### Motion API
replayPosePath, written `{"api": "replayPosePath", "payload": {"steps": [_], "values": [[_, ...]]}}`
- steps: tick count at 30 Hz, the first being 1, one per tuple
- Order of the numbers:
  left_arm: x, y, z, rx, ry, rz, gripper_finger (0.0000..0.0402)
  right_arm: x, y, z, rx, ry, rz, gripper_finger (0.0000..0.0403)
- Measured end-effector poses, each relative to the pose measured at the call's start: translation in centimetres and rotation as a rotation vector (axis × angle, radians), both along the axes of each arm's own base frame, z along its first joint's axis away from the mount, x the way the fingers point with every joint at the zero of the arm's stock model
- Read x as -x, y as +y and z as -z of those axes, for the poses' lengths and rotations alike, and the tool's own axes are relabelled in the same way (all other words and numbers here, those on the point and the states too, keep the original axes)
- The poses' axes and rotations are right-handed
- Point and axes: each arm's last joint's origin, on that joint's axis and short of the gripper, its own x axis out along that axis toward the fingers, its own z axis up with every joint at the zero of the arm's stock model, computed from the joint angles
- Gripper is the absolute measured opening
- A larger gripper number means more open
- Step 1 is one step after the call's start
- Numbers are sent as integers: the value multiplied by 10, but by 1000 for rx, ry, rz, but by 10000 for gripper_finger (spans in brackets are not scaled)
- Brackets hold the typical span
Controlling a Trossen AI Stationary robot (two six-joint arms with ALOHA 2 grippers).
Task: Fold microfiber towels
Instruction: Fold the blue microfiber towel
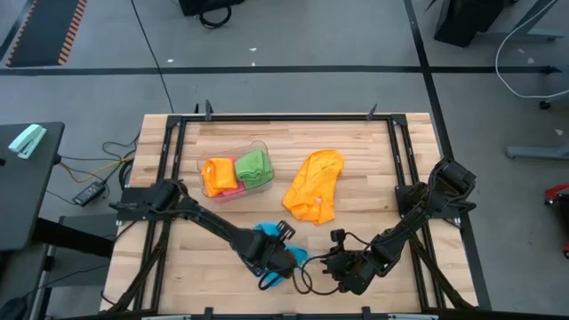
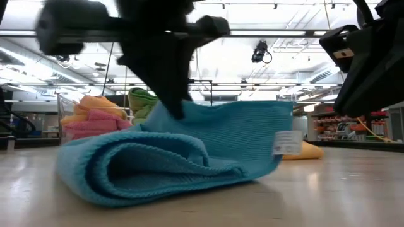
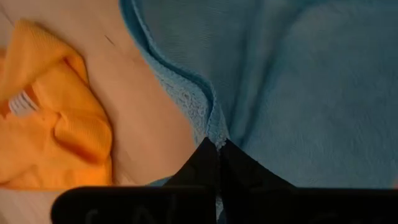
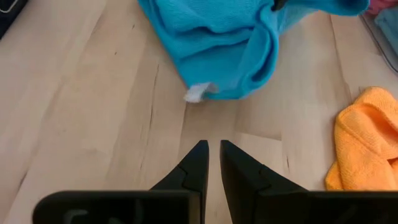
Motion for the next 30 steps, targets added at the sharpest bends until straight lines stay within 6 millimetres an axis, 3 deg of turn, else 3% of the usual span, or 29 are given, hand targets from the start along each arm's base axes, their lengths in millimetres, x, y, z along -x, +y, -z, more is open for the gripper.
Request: {"api": "replayPosePath", "payload": {"steps": [24, 30], "values": [[34, -33, -4, 33, 62, -116, 28, -6, -4, -1, -14, -19, 17, 49], [47, -39, 11, 100, 121, -178, 13, -6, -4, -1, -15, -19, 18, 49]]}}
